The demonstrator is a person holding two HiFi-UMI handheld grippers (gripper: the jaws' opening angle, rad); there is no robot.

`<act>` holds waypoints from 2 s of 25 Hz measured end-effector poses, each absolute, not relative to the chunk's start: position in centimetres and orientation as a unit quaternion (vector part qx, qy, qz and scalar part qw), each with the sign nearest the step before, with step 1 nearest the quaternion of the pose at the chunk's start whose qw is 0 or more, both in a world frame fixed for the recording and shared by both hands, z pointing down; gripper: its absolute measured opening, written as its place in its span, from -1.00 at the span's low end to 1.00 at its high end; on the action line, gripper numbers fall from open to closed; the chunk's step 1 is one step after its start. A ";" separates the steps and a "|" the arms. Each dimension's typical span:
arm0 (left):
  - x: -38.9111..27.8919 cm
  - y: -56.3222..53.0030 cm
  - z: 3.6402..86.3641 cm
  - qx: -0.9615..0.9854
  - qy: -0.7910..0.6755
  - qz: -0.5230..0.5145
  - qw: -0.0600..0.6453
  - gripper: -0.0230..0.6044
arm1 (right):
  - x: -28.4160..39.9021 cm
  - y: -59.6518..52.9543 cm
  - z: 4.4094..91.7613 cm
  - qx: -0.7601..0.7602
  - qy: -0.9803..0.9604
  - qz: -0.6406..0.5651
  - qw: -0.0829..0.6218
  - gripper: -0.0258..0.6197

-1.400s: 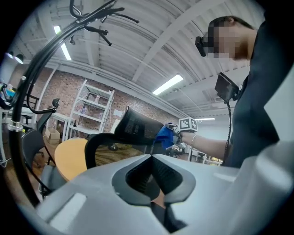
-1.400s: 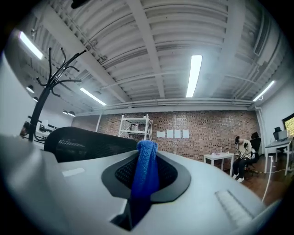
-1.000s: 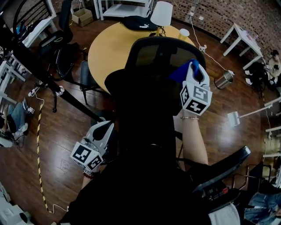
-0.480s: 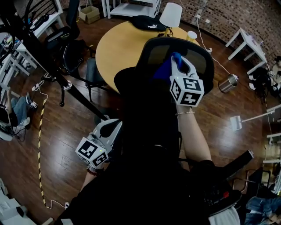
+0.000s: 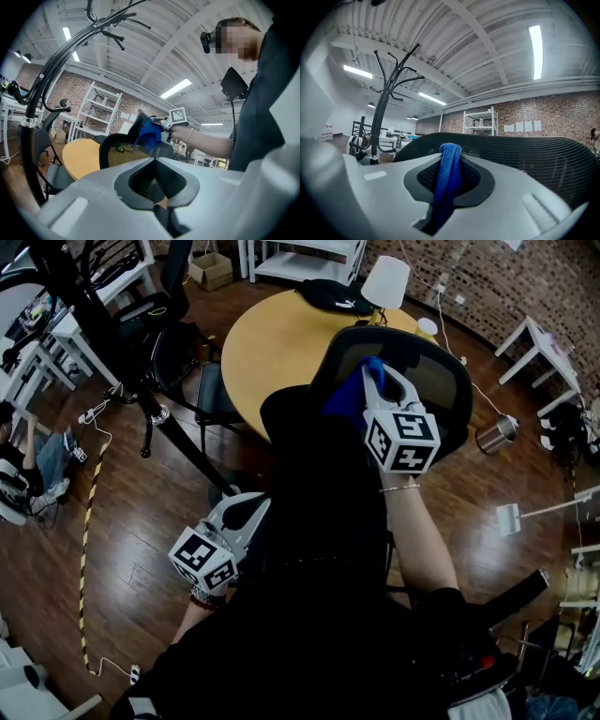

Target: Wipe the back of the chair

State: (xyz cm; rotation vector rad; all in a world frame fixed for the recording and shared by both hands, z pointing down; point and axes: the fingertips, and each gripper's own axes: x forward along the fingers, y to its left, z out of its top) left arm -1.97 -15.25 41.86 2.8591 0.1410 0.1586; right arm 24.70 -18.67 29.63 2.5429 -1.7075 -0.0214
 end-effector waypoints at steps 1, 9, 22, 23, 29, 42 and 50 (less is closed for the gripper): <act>-1.6 -15.2 41.9 0.988 0.050 0.055 0.138 -0.91 | 24.7 -18.8 29.5 0.829 -0.558 -0.006 0.040 -0.81; 1.7 -13.0 39.7 0.989 0.067 0.063 0.116 -0.91 | 22.0 -20.6 28.8 0.793 -0.608 -0.018 0.030 -0.81; 3.9 -3.3 38.6 0.993 0.007 0.047 0.104 -0.91 | 19.7 -21.2 30.3 0.689 -0.725 0.018 0.011 -0.81; 3.7 -3.3 38.5 0.994 -0.002 0.045 0.101 -0.91 | 20.1 -19.9 30.1 0.690 -0.723 0.021 0.001 -0.80; 3.1 -4.1 38.0 0.993 -0.026 0.027 0.112 -0.91 | 27.4 -7.3 27.8 0.771 -0.637 -0.011 -0.019 -0.80; 6.7 0.1 34.9 0.992 0.119 -0.022 0.033 -0.90 | 33.1 3.1 33.1 0.869 -0.494 0.016 0.034 -0.80; 4.8 -1.3 34.9 0.991 0.124 -0.020 0.033 -0.91 | 34.3 -0.1 32.2 0.899 -0.431 -0.013 0.069 -0.80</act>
